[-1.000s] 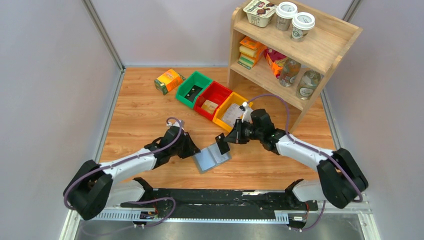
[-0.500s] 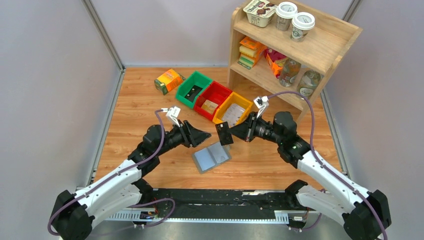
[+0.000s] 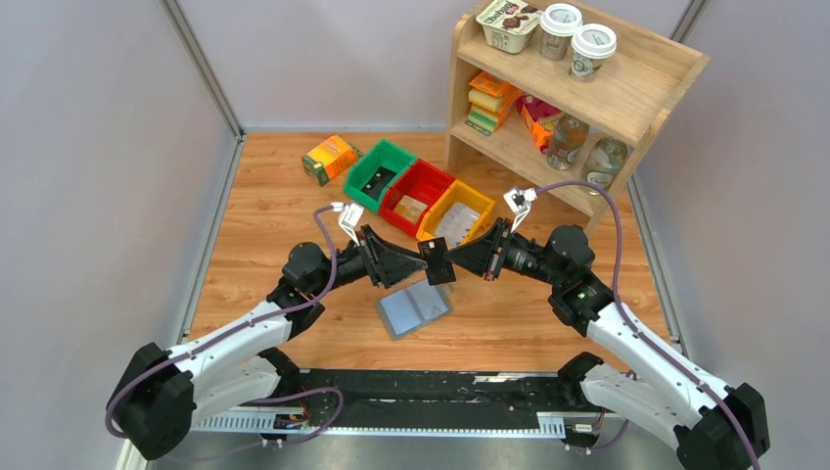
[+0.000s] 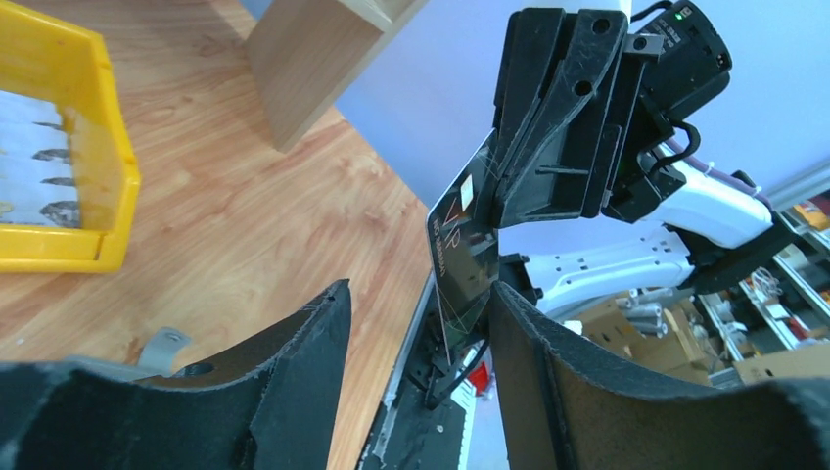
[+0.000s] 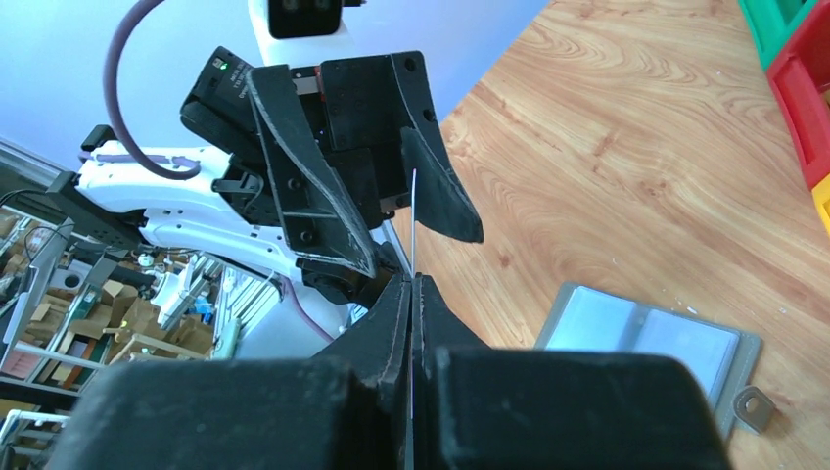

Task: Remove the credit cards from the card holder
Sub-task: Place the credit card in the storage box.

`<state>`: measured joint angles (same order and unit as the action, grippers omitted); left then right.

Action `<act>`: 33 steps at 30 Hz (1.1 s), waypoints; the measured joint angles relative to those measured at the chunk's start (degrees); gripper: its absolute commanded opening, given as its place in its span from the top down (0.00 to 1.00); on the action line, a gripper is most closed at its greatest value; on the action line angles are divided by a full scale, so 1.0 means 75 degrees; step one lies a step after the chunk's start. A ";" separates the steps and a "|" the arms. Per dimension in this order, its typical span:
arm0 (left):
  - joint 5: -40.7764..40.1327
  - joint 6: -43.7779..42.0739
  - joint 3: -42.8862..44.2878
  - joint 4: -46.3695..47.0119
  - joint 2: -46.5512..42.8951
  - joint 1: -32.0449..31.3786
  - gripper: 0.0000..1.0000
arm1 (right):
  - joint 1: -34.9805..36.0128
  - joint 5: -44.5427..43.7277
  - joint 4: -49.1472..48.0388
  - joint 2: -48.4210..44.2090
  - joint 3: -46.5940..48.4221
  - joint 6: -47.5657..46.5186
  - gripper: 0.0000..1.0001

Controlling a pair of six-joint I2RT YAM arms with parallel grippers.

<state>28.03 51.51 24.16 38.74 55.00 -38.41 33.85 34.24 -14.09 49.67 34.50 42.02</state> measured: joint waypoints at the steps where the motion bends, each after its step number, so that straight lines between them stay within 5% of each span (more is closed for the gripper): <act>1: 0.0064 0.0026 0.0000 0.0108 0.0093 -0.0017 0.44 | -0.0003 0.0035 -0.0058 0.0003 0.0000 0.0015 1.00; 7: 0.0428 0.0256 0.0003 0.0612 0.0595 -0.0082 0.69 | -0.0003 0.0204 -0.0315 0.0073 0.0000 0.0052 1.00; 11: 0.0507 0.0347 0.0003 0.0892 0.0606 -0.0082 1.00 | -0.0003 0.0256 -0.0335 0.0184 0.0000 0.0041 1.00; 13: 0.0565 0.0358 0.0003 0.1011 0.0606 -0.0079 1.00 | -0.0032 0.0227 -0.0315 0.0204 0.0000 -0.0023 0.95; 15: 0.0574 0.0382 0.0003 0.1105 0.0606 -0.0082 1.00 | -0.0055 0.0163 -0.0259 0.0210 0.0000 -0.0085 0.73; 17: 0.0513 0.0408 0.0003 0.1163 0.0627 -0.0082 1.00 | -0.0050 0.0038 -0.0122 0.0207 0.0009 -0.0236 0.70; 23: -0.0329 0.0411 -0.0070 0.1180 0.0635 -0.0035 1.00 | -0.0023 -0.0781 0.0947 -0.0079 0.0026 -0.0833 0.29; 33: -0.2034 0.0874 -0.0297 0.1221 0.1440 0.1440 1.00 | -0.0023 -0.2789 0.1766 -0.1075 -0.0254 -0.1728 0.01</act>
<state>12.78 58.06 21.93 47.90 65.80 -27.62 33.67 13.32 -0.84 41.60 32.60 29.06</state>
